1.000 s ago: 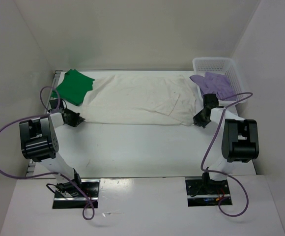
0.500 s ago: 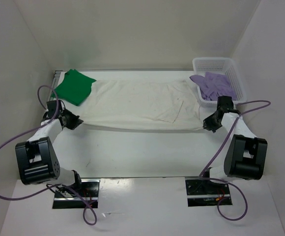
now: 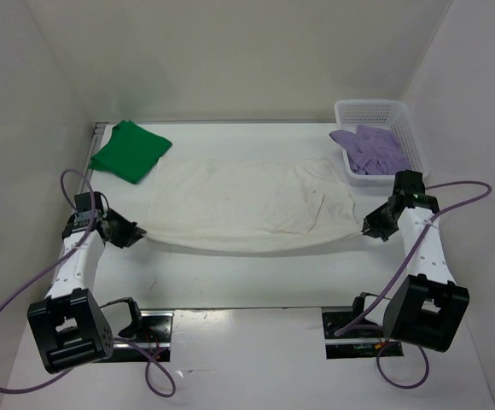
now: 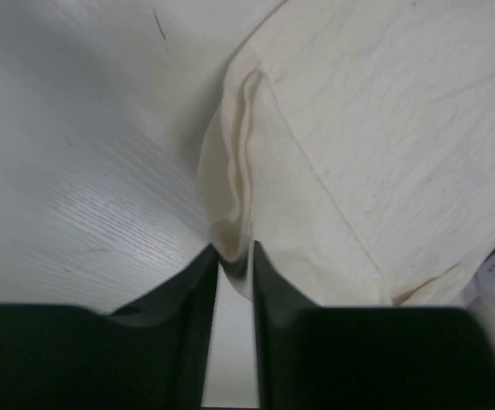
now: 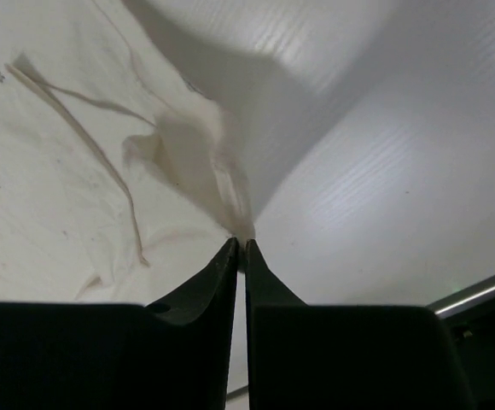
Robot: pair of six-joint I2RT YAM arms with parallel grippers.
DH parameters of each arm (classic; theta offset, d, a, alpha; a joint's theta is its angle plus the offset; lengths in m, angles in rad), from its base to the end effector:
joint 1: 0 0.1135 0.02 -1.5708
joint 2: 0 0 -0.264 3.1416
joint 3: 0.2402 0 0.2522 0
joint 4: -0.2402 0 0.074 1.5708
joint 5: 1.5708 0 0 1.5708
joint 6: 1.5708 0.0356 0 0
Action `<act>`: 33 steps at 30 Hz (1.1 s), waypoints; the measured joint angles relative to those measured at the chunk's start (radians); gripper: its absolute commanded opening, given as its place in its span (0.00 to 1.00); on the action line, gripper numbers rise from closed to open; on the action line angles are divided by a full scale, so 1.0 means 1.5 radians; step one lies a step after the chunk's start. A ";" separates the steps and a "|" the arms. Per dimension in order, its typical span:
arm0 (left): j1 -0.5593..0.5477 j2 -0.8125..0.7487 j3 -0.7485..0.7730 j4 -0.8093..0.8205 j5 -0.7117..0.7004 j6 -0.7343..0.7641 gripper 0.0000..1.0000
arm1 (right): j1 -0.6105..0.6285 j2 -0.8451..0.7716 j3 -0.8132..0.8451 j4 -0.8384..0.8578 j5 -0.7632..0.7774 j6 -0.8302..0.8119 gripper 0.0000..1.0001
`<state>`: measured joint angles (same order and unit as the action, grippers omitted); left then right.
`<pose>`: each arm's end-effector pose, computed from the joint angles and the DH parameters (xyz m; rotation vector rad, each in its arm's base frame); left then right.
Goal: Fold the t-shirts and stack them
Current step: Fold the flattened tshirt in 1/3 of the way
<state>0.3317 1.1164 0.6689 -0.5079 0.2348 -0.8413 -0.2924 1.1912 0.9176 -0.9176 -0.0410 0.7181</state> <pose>0.2047 0.0617 0.2101 -1.3368 2.1852 -0.4972 0.2061 -0.0605 0.2485 1.3333 2.4329 0.1682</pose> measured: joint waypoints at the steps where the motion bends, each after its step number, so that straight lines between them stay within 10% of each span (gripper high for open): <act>1: 0.000 -0.007 0.000 -0.012 0.005 -0.003 0.46 | 0.000 0.000 0.002 -0.010 0.000 -0.008 0.15; 3: 0.001 -0.014 0.000 -0.028 0.012 0.001 0.72 | 0.001 0.000 0.003 -0.030 -0.002 -0.022 0.27; 9: 0.007 -0.013 0.025 -0.058 0.005 0.001 0.80 | 0.007 -0.001 0.015 -0.037 -0.019 -0.059 0.44; 15: 0.009 -0.012 0.028 -0.018 0.008 -0.010 0.43 | 0.016 -0.003 0.025 -0.004 -0.060 -0.073 0.44; 18: 0.009 -0.010 -0.026 0.011 0.021 -0.026 0.37 | 0.040 -0.007 -0.012 0.046 -0.091 -0.063 0.16; 21: 0.006 0.007 -0.057 0.021 0.039 -0.039 0.29 | 0.096 0.012 -0.047 0.086 -0.110 -0.038 0.08; 27: -0.136 0.054 0.006 0.068 0.026 -0.053 0.26 | 0.249 0.141 -0.049 0.207 -0.132 -0.007 0.41; 33: -0.366 0.110 0.049 0.171 0.011 -0.085 0.26 | 0.296 0.206 -0.050 0.269 -0.138 0.008 0.44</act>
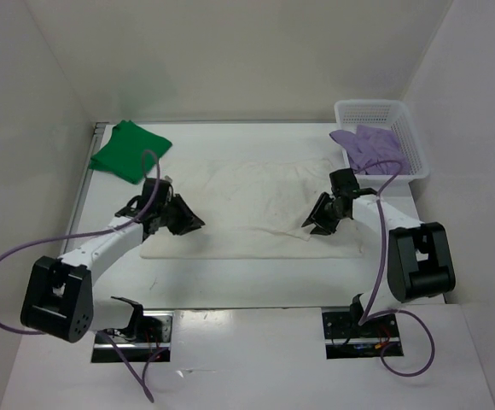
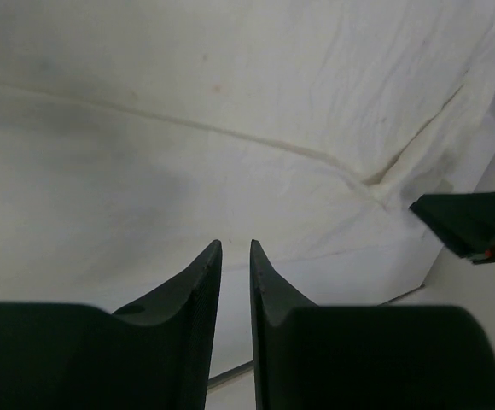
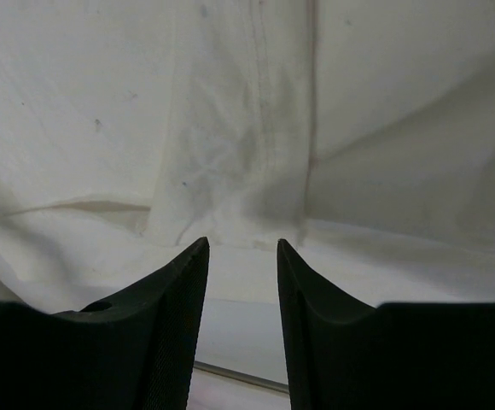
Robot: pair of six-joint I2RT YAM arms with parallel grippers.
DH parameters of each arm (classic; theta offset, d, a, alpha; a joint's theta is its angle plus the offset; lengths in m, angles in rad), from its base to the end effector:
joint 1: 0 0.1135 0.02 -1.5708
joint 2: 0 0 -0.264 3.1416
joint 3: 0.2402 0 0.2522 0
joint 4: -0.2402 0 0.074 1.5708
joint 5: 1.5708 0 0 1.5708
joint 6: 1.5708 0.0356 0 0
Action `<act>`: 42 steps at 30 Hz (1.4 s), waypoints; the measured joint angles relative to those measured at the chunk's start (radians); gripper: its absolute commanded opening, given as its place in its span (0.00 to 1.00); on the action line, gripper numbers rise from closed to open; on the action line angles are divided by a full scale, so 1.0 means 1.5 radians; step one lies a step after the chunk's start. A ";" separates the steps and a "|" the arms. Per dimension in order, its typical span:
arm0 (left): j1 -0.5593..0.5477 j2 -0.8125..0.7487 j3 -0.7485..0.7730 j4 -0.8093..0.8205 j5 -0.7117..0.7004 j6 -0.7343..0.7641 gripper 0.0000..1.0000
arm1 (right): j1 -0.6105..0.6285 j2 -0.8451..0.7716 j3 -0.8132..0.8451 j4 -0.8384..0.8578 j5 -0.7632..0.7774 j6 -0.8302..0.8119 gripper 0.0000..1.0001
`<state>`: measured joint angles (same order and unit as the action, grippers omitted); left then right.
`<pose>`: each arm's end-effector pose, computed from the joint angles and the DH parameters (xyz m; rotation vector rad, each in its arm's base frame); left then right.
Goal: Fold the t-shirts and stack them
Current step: Fold the flattened tshirt in 1/3 of the way
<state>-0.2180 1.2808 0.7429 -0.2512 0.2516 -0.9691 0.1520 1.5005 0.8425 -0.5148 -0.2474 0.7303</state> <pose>0.2539 -0.0653 0.2155 -0.7956 2.3731 -0.8381 0.2695 0.0501 0.1745 0.7398 2.7359 0.5625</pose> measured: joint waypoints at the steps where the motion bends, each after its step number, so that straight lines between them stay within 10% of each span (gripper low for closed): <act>1: -0.023 0.007 -0.008 0.012 -0.001 -0.006 0.26 | 0.001 -0.002 -0.001 0.007 0.002 0.004 0.44; 28: 0.052 -0.048 -0.122 -0.005 -0.052 -0.016 0.28 | 0.017 0.040 -0.033 0.047 0.013 0.038 0.01; 38: 0.073 -0.070 -0.126 -0.012 -0.050 -0.016 0.27 | 0.029 0.139 0.138 0.051 -0.003 0.038 0.01; 42: 0.073 -0.057 -0.111 -0.014 -0.049 -0.012 0.27 | 0.041 0.214 0.238 0.067 -0.015 0.039 0.27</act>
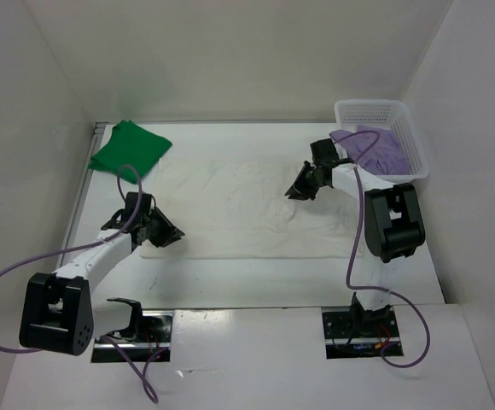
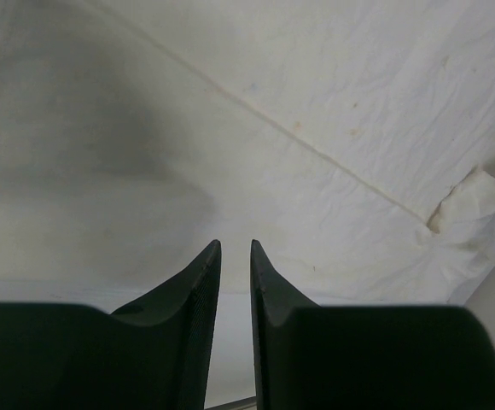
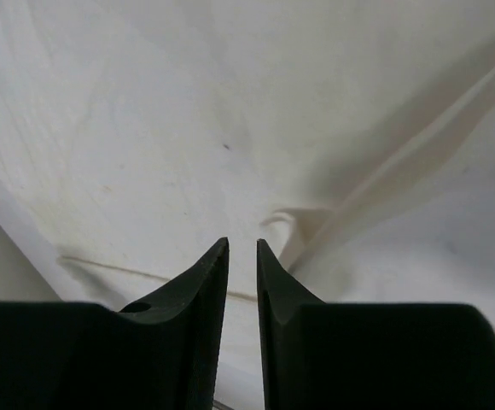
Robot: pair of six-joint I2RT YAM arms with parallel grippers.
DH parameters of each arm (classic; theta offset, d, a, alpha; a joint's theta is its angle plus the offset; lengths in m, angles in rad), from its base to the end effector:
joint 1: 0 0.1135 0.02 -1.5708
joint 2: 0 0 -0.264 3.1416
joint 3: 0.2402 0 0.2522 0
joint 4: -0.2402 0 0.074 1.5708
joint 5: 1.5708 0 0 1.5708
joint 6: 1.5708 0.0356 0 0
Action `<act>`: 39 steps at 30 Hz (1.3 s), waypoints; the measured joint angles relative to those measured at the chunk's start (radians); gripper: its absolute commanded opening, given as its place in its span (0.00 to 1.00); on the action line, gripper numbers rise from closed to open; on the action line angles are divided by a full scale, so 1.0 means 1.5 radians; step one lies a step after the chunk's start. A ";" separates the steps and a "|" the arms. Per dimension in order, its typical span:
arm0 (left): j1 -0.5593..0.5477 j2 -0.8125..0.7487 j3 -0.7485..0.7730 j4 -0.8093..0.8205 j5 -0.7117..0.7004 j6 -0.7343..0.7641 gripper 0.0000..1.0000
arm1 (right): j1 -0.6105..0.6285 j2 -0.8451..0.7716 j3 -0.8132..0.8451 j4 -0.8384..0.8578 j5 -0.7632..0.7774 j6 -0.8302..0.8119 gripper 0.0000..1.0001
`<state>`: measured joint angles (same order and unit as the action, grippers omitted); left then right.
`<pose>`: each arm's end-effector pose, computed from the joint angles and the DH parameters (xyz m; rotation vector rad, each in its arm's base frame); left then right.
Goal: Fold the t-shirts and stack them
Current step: Fold the flattened tshirt in 1/3 of the way
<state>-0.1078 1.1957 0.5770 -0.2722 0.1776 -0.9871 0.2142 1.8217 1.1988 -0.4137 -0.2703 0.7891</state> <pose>0.2242 -0.0306 0.1812 -1.0206 2.3600 -0.6685 0.3641 0.0889 0.1818 0.6742 2.6374 0.6823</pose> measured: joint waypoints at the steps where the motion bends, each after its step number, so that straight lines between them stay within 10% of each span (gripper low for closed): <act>1: 0.000 0.005 0.006 0.001 0.000 0.004 0.27 | 0.002 0.015 0.020 0.002 -0.004 0.000 0.30; 6: 0.000 0.008 0.036 0.001 0.000 0.011 0.27 | 0.017 0.021 0.046 0.003 -0.015 -0.003 0.35; 11: -0.030 0.019 0.055 0.001 0.000 0.015 0.27 | 0.024 -0.050 0.004 0.004 -0.016 -0.014 0.09; 21: -0.104 0.096 0.077 0.013 0.005 0.030 0.27 | 0.065 -0.006 0.012 -0.038 0.043 -0.068 0.35; 33: -0.104 0.109 0.076 0.038 0.004 0.033 0.27 | 0.099 0.078 0.063 -0.060 0.119 -0.094 0.36; 39: -0.104 0.109 0.073 0.047 0.004 0.033 0.27 | 0.115 0.090 0.087 -0.065 0.140 -0.093 0.21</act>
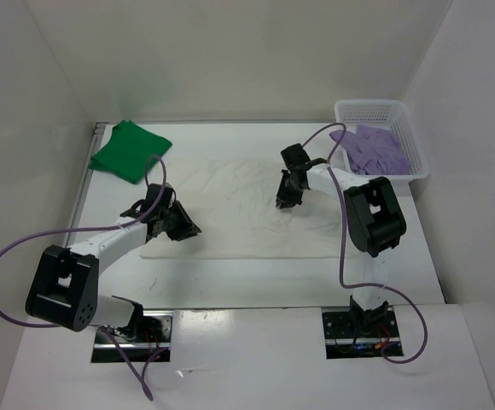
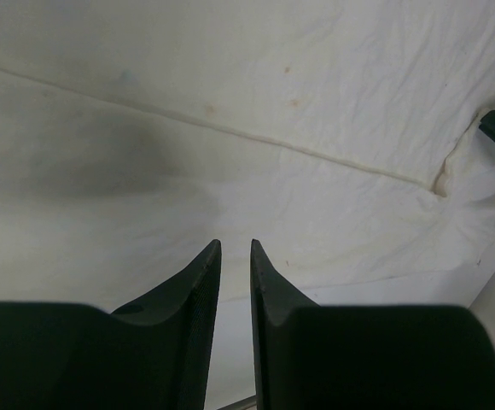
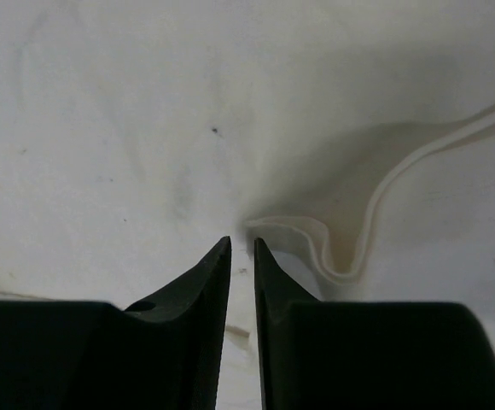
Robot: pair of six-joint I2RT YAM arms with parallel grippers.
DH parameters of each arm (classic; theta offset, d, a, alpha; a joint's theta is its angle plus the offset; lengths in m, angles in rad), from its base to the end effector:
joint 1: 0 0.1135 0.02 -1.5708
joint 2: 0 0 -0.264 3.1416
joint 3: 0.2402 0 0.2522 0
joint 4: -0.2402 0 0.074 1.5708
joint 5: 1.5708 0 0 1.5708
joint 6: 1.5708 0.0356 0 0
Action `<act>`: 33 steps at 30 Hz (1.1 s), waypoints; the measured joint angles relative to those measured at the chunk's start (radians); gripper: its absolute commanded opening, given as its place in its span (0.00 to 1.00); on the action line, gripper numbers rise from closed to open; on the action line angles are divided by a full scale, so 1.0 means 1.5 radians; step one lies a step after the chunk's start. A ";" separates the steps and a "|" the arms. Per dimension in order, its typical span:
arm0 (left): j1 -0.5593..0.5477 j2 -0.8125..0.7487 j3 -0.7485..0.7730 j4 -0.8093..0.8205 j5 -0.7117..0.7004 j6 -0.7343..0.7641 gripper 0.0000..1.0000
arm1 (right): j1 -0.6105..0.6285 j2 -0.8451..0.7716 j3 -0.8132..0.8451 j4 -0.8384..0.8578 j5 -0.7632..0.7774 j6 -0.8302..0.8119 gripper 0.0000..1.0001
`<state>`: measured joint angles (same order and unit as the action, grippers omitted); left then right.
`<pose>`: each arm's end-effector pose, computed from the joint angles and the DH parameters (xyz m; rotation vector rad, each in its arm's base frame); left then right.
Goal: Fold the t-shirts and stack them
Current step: Fold the flattened tshirt in 1/3 of the way
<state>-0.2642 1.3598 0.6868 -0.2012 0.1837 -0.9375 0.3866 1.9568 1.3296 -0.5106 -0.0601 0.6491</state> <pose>0.2527 -0.0751 0.1823 -0.7687 2.4569 -0.7237 0.3687 0.1524 0.1635 0.3445 2.7492 0.3740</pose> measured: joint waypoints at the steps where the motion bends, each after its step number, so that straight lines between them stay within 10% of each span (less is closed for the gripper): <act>1: 0.000 0.000 -0.002 0.000 0.000 0.000 0.27 | 0.000 0.000 0.001 0.000 0.004 0.000 0.16; 8: 0.000 0.000 -0.004 0.000 0.001 -0.001 0.27 | 0.000 0.001 0.004 -0.007 0.031 0.005 0.00; 12: 0.000 0.000 -0.004 0.000 0.001 -0.001 0.27 | 0.000 0.004 0.014 -0.018 0.036 0.005 0.25; 17: 0.000 0.000 -0.004 0.000 0.000 -0.001 0.27 | 0.003 0.024 0.029 -0.024 0.049 -0.001 0.25; 23: 0.000 0.000 -0.004 0.000 0.001 -0.001 0.27 | 0.007 0.032 0.040 -0.027 0.057 -0.007 0.05; 33: 0.000 0.000 -0.004 0.001 0.000 -0.003 0.28 | 0.012 0.028 0.056 -0.046 0.055 -0.001 0.00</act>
<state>-0.2642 1.3598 0.6804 -0.2005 0.1841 -0.9417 0.4049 1.9987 1.4143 -0.5793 0.0227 0.6472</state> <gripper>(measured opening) 0.278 0.004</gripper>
